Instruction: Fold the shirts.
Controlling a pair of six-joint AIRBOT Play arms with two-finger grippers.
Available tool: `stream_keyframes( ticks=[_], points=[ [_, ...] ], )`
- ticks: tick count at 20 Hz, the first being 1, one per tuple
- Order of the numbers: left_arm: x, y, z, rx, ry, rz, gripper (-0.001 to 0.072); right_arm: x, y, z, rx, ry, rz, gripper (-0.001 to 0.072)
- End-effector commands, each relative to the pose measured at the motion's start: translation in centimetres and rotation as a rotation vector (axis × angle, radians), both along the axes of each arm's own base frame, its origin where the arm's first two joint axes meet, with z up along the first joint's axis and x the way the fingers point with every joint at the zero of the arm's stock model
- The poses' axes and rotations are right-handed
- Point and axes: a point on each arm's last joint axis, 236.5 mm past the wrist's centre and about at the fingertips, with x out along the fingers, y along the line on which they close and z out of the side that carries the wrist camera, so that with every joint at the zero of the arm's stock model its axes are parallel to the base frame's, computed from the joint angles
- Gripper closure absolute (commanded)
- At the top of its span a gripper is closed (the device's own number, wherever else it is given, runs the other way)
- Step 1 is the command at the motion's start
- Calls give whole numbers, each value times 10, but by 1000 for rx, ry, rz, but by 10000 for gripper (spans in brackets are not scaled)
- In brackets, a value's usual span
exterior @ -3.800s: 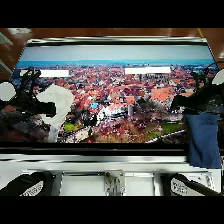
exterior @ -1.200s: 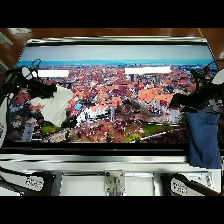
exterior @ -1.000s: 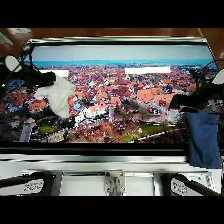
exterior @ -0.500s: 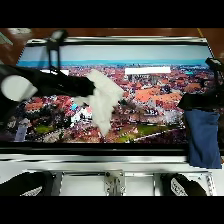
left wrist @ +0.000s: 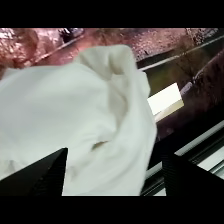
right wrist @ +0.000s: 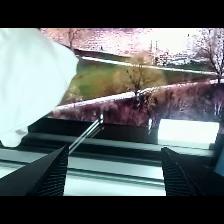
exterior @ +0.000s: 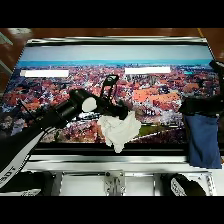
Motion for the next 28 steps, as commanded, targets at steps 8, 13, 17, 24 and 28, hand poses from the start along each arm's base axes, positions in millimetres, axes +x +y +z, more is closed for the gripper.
stream_keyframes(
  ticks=[8,13,17,24,28],
  points=[
    [19,183,-50,118,396,164,-13,2,26,-73,149,204,32,41],
    [21,146,-113,-57,453,299,-13,-13,48,-113,249,259,43,41],
    [18,122,-149,-105,526,274,-13,-22,59,-124,301,297,36,40],
    [36,112,-161,-166,497,319,180,-50,101,-151,313,373,131,40],
    [41,105,-156,-194,475,309,605,-60,140,-173,344,383,122,39]
  ],
)
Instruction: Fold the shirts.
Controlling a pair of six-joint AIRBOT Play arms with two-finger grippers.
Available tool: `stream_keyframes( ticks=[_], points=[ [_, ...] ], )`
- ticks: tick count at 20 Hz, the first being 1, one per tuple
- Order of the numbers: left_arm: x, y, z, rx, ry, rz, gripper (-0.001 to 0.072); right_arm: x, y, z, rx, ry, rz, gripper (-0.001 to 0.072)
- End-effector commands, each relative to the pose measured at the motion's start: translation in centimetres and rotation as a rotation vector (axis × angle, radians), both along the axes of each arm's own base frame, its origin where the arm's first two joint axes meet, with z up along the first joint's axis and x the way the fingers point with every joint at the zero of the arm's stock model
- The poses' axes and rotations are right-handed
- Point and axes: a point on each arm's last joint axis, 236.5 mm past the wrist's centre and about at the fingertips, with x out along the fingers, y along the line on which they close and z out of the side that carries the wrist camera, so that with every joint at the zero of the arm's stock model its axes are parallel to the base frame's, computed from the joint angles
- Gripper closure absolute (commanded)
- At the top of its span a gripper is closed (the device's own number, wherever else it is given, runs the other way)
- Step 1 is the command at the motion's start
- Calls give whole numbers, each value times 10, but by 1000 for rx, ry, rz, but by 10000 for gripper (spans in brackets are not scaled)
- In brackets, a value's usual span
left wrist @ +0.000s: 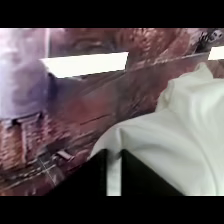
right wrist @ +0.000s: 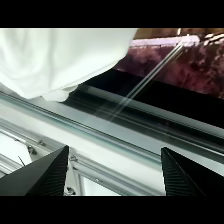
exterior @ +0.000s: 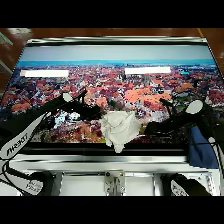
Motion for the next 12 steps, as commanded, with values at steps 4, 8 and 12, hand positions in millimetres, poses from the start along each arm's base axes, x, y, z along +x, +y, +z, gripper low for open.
stream_keyframes(
  ticks=[4,8,12],
  points=[
    [13,-13,19,-64,-83,-25,678,1,59,-32,92,-25,-139,39],
    [19,-14,32,-73,-120,-32,678,13,77,-53,86,-31,-230,40],
    [20,-15,42,-79,-144,-35,678,15,91,-86,73,27,-264,349]
  ],
)
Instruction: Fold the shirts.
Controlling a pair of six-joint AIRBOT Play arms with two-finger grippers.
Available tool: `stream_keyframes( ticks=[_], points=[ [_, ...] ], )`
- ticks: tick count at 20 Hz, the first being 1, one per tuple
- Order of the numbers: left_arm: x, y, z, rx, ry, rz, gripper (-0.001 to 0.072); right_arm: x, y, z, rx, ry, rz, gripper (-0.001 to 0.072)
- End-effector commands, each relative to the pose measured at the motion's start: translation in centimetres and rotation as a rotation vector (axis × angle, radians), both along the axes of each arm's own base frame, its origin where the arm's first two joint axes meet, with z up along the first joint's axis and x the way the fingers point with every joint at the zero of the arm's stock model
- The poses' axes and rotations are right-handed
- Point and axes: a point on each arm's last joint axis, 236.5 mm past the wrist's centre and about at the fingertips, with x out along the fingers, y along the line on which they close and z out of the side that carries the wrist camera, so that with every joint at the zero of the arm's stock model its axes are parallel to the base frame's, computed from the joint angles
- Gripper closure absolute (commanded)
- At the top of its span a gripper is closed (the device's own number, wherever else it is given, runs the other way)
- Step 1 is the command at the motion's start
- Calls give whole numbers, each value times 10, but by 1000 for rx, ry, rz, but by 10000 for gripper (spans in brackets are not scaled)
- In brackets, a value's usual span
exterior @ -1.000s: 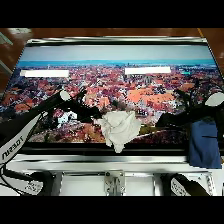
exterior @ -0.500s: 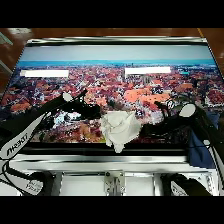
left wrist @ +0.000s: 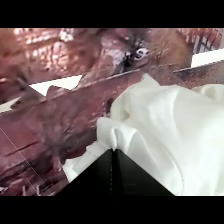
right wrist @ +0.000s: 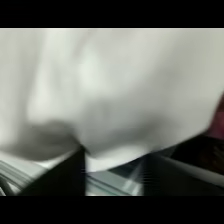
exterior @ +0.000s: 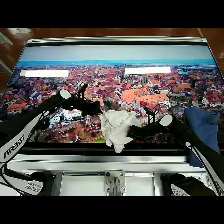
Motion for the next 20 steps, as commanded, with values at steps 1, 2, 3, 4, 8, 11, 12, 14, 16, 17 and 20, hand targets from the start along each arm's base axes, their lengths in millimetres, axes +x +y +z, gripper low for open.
stream_keyframes(
  ticks=[1,2,3,4,8,11,12,14,16,17,20],
  points=[
    [3,-1,11,-8,-34,-10,679,12,9,-20,-5,2,-69,554],
    [3,-1,13,-9,-41,-12,679,14,8,-18,-8,-14,-67,644],
    [5,1,15,-10,-47,-11,679,16,7,-14,-15,-38,-45,644],
    [9,3,19,-11,-59,-4,680,18,3,-8,-35,-75,0,644],
    [39,20,79,-1,-235,15,681,31,-32,52,-211,-317,245,645],
    [60,38,189,21,-523,17,681,65,-67,156,-378,-642,289,645],
    [59,44,242,12,-648,24,681,74,-74,204,-405,-776,261,645],
    [42,54,361,-30,-935,53,681,79,-85,322,-420,-1085,161,645],
    [6,74,479,-101,-1210,149,681,62,-96,443,-382,-1399,28,646],
    [-17,86,526,-137,-1325,196,681,49,-99,488,-354,-1511,-24,645],
    [-95,117,627,-232,-1581,293,681,9,-105,585,-246,-1729,-132,645]
  ],
)
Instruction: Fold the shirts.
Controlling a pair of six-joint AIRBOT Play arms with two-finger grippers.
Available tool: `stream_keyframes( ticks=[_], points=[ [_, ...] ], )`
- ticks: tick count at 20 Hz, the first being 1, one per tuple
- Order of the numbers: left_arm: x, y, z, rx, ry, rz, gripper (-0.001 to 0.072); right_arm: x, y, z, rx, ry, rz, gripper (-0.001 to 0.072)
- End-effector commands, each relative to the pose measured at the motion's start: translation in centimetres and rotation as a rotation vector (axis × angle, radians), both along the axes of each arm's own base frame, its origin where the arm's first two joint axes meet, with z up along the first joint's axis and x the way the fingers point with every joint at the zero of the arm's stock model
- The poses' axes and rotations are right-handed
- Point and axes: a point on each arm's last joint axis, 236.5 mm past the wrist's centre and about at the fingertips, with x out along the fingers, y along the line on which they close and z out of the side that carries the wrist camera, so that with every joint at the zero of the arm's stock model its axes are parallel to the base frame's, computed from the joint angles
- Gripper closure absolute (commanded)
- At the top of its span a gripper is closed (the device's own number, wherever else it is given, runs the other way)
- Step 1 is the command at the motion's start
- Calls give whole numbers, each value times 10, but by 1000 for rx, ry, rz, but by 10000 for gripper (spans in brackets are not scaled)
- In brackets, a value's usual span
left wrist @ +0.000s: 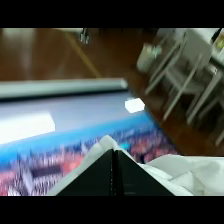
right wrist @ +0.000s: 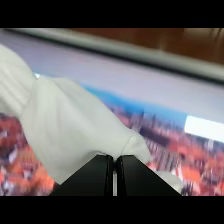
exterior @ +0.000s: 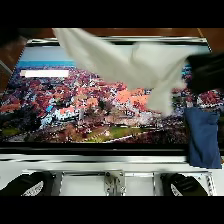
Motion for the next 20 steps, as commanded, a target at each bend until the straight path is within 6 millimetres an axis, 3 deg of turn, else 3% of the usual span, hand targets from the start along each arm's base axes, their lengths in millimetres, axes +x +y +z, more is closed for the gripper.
stream_keyframes(
  ticks=[1,3,5,6,8,10,12,15,17,20],
  points=[
    [-99,44,125,-112,-349,82,681,-60,-22,127,111,-331,-16,645],
    [-130,63,137,-39,-430,151,681,-70,-37,141,82,-366,-61,645],
    [-141,78,128,38,-410,219,681,-66,-50,120,14,-286,-117,645],
    [-141,87,117,63,-360,252,681,-63,-58,98,-39,-205,-148,644],
    [-131,104,76,174,-210,325,681,-56,-74,46,-140,-2,-203,644],
    [-120,126,24,312,-21,395,680,-58,-80,-8,-219,229,-218,644],
    [-111,143,-33,430,169,437,681,-57,-76,-55,-269,431,-202,644],
    [-106,146,-106,490,396,426,681,-56,-63,-130,-311,703,-168,644],
    [-101,144,-145,494,490,419,680,-42,-58,-173,-335,778,-169,643],
    [-89,137,-200,528,583,390,680,7,-44,-225,-308,756,-187,643]
  ],
)
